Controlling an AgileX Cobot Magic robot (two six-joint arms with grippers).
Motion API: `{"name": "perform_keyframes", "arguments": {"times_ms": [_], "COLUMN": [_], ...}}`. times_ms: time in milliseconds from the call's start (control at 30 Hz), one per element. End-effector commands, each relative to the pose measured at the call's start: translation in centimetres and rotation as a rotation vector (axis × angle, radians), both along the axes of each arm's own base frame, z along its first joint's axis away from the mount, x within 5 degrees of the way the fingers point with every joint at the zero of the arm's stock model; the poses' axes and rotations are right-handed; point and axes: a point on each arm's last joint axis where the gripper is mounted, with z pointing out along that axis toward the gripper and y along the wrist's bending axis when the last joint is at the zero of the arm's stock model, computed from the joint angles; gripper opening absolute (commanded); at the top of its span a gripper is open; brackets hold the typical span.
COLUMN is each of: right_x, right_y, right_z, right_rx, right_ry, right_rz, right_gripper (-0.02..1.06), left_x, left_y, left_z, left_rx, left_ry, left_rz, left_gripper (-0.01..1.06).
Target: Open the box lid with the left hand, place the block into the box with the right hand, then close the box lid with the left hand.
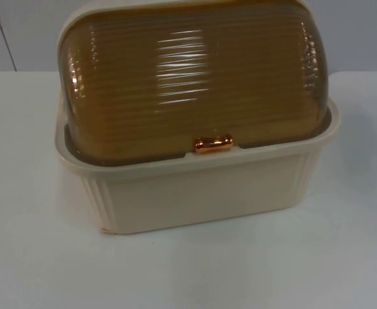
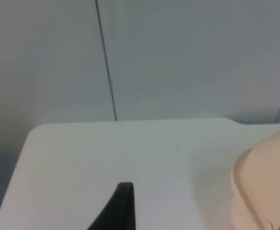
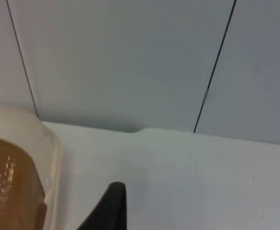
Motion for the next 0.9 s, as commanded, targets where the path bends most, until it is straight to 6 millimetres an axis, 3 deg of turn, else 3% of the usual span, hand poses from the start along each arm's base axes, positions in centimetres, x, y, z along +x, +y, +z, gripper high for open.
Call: {"name": "perform_keyframes", "arguments": {"times_ms": [0,167,333,400,433,567,600,867], "right_x": [0.0,0.1,0.1,0.1,0.1,0.1,0.1,0.1], "right_y": [-0.1,-0.2,-0.2,-0.2,-0.2,-0.2,-0.2,-0.2], "right_z": [-0.3,-0.7,-0.7,-0.7,-0.7,-0.7,-0.7,-0.7], "right_rx": [-0.003,-0.031,-0.033,-0.033,-0.033,-0.033,-0.033,-0.033], "right_ry": [0.0,0.017,0.015,0.015,0.015,0.015,0.015,0.017], "right_rz": [-0.001,-0.01,-0.01,-0.01,-0.01,-0.01,-0.01,-0.01], "right_gripper": [1.05,1.05,1.05,1.05,1.05,1.05,1.05,1.05], "left_x": [1.0,2.6,4.6,4.7,5.0,5.4,5.4,6.4], "left_y": [-0.6,-2.0,-7.1,-7.7,-9.3,-12.6,-12.6,-18.1], "left_z": [-0.4,-2.0,-4.3,-4.5,-5.0,-6.1,-6.1,-6.9], "left_rx": [-0.005,0.028,0.188,0.216,0.28,0.481,0.481,0.819], "left_ry": [0.024,0.122,0.263,0.265,0.268,0.254,0.254,0.164], "left_rz": [-0.034,-0.114,-0.401,-0.433,-0.517,-0.665,-0.665,-0.856], "left_gripper": [1.05,1.05,1.05,1.05,1.05,1.05,1.05,1.05]}}
